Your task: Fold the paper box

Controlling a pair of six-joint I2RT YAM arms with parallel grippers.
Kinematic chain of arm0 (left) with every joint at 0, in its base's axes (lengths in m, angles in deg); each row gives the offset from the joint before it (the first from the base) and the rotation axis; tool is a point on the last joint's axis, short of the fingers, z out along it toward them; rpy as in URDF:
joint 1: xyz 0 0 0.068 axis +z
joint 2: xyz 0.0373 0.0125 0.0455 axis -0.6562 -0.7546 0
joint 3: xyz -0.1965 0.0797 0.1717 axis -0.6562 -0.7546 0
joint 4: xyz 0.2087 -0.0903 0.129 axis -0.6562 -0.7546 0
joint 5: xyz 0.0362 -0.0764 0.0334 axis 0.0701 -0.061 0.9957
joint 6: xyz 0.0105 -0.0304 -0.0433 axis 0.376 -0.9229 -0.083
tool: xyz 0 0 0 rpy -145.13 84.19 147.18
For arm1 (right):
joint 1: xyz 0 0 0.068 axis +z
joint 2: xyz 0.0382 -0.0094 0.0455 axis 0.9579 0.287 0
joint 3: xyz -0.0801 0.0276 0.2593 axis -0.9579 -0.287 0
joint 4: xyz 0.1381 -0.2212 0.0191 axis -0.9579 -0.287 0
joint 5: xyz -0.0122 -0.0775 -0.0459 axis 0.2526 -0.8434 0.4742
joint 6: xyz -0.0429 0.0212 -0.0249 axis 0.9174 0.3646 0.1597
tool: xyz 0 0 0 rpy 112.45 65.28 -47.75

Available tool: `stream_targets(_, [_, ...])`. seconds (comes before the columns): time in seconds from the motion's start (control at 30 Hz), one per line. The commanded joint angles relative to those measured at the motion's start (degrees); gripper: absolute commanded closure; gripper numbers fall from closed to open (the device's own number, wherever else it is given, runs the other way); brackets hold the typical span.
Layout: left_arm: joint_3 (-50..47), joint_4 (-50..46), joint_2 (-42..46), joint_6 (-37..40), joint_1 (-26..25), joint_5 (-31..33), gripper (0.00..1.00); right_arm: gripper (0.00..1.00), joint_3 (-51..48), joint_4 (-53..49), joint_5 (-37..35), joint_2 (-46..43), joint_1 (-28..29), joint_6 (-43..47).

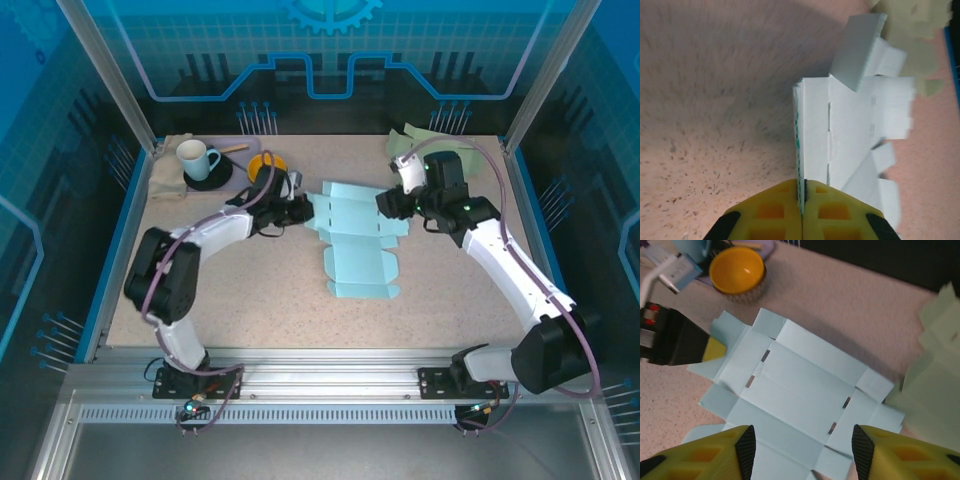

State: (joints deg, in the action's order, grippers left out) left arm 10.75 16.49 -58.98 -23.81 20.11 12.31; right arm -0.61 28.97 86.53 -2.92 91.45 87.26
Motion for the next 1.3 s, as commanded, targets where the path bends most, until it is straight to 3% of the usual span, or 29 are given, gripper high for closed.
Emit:
stream_targets(0.0, [5.34, -7.77, 10.27, 13.14, -0.74, 5.66, 1.0, 0.46, 2.31, 7.86, 7.13, -0.85, 1.05, 11.82])
stream_targets(0.1, [8.8, -15.94, 14.76, 22.72, -2.2, 10.06, 1.0, 0.5, 2.33, 12.32, 15.37, -1.43, 1.38, 22.28])
stream_targets(0.2, [10.15, -20.83, 19.02, 30.34, -3.35, 13.09, 1.0, 0.51, 6.75, 7.68, 18.47, 0.63, 2.3, 30.12])
stream_targets(0.43, [2.13, -17.03, 31.92, 42.27, -4.93, 16.08, 1.0, 0.51, 7.79, 1.4, 20.15, 0.42, 5.33, 44.13])
stream_targets(0.6, [-8.28, -9.27, 40.97, 45.55, -5.18, 11.15, 1.0, 0.51, 7.84, -1.89, 18.3, -0.27, 5.37, 46.56])
stream_targets(0.77, [-15.23, -3.69, 45.8, 44.95, -5.37, 14.44, 1.0, 0.51, 9.88, -8.39, 17.29, 0.49, 5.38, 49.04])
stream_targets(1.27, [-19.53, 0.4, 47.41, 44.0, -5.81, 14.56, 1.0, 0.53, 14.98, -15.25, 18.47, 7.46, 6.38, 50.17])
